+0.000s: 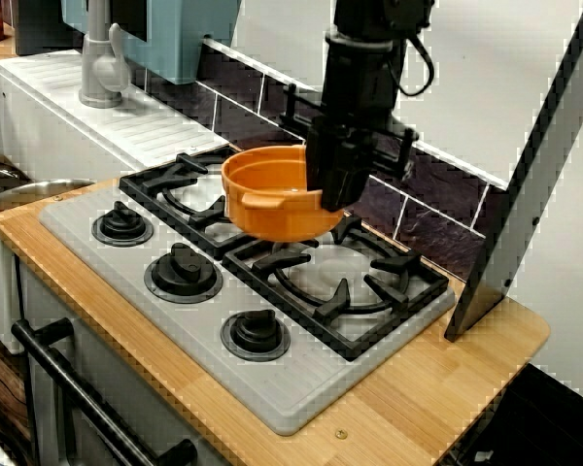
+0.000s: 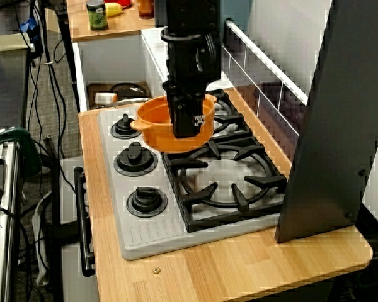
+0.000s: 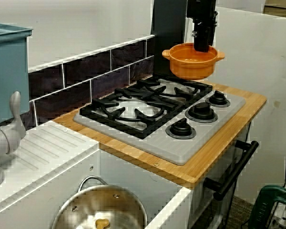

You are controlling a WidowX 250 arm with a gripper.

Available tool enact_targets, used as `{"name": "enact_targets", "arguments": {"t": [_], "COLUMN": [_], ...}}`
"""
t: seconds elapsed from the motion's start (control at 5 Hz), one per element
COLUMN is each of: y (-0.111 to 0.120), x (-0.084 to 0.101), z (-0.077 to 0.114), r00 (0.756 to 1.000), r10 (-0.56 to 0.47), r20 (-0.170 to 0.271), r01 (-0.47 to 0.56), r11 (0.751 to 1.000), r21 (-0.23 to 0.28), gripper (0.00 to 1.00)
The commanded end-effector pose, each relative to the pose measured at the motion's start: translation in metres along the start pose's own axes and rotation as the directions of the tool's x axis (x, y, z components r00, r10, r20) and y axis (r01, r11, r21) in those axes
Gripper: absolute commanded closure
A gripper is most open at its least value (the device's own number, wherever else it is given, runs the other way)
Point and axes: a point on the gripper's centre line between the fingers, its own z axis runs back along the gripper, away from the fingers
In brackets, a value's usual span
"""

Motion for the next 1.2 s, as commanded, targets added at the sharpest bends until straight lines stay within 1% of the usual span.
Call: {"name": "enact_targets", "arguments": {"t": [0.0, 0.2, 0.6, 0.8, 1.0], "y": [0.005, 0.008, 0.009, 0.009, 0.010], "x": [0.009, 0.018, 0.028, 0.030, 0.028], "z": [0.006, -0.001, -0.004, -0.004, -0.004], "r00": [0.999, 1.000, 0.999, 0.999, 0.999], "r10": [-0.004, 0.016, 0.034, 0.037, 0.047], "r20": [0.037, 0.016, 0.005, -0.003, -0.007], "r01": [0.004, -0.016, -0.034, -0.037, -0.047], "r11": [1.000, 1.000, 0.999, 0.999, 0.999], "r21": [0.000, -0.009, -0.005, -0.004, -0.005], "gripper": [1.00, 1.00, 1.00, 0.32, 0.00]}}
